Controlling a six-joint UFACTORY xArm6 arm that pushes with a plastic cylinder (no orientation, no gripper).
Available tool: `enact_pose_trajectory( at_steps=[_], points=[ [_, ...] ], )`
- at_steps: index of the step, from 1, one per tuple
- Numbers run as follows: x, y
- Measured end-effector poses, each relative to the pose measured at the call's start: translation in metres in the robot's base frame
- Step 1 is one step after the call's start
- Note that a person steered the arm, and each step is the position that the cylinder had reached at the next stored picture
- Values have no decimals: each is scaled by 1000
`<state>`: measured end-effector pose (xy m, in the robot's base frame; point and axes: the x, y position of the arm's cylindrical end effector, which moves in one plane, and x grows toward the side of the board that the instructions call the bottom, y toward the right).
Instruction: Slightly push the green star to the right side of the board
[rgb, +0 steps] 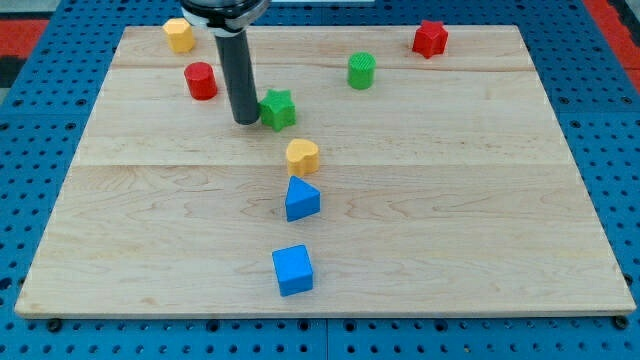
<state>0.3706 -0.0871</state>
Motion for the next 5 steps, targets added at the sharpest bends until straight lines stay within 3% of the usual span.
enact_pose_trajectory(
  at_steps=[5],
  points=[
    [-3,25]
  ],
)
